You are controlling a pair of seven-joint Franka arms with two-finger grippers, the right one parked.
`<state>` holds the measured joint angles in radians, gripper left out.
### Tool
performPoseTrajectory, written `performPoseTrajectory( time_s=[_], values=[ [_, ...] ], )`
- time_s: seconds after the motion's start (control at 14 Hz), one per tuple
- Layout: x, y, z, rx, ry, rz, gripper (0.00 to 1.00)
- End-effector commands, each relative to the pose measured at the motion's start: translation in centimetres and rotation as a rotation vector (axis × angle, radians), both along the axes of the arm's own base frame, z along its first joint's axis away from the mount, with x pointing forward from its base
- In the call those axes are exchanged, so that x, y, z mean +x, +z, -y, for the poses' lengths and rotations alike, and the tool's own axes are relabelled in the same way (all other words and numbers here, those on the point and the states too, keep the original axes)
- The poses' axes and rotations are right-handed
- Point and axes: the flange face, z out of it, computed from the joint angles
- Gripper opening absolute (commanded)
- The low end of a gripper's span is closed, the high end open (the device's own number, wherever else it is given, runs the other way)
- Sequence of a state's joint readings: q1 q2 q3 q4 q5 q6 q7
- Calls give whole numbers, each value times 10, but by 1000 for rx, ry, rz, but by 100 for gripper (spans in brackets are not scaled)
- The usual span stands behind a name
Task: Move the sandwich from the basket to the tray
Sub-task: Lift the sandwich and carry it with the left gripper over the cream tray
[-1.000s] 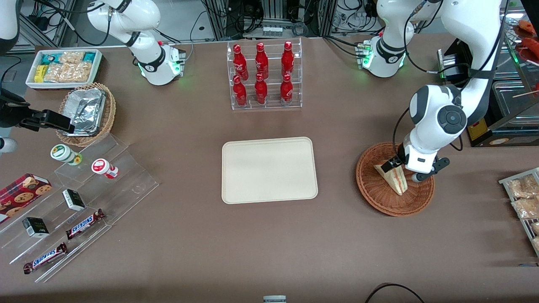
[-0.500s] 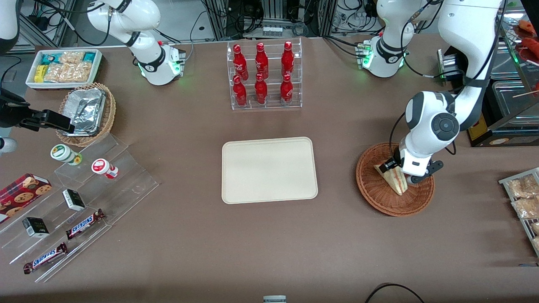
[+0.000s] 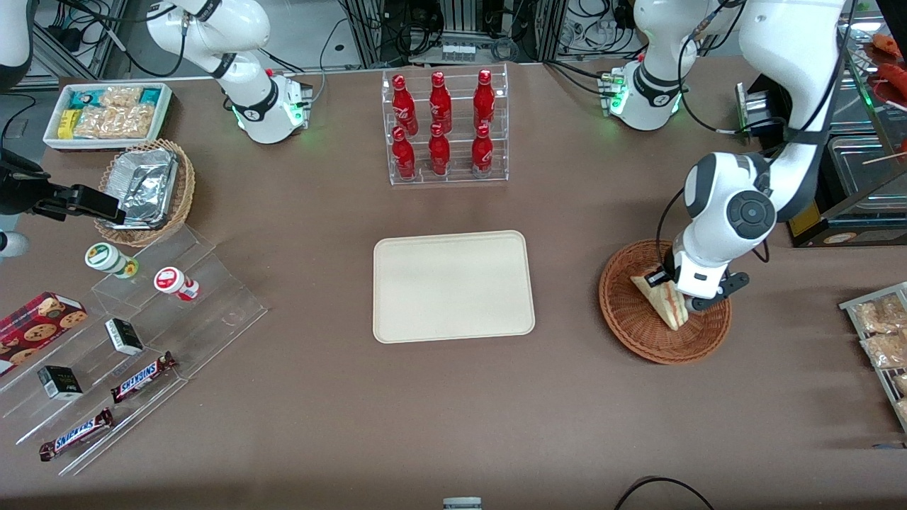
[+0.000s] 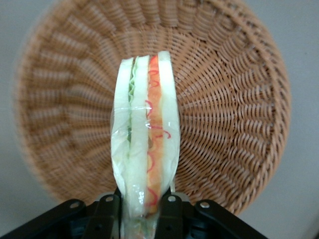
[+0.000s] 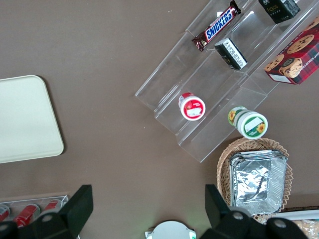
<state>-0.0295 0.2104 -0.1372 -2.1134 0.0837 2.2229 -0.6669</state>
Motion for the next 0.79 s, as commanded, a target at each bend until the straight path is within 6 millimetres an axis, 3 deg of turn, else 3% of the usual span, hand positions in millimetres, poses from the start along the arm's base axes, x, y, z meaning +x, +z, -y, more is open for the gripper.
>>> performPoseTrajectory(
  time_s=[0.0, 0.07, 0.14, 0.21, 0.36, 0.57, 0.71],
  values=[
    [28, 102, 23, 58, -44, -15, 0],
    [34, 126, 38, 58, -60, -7, 0],
    [34, 147, 66, 50, -100, 24, 0],
    [32, 158, 90, 42, -132, 49, 0],
    [24, 168, 152, 25, -216, 74, 0],
    [-5, 175, 223, 18, -256, 91, 0],
    [-26, 163, 270, 18, -239, 87, 0]
  ],
)
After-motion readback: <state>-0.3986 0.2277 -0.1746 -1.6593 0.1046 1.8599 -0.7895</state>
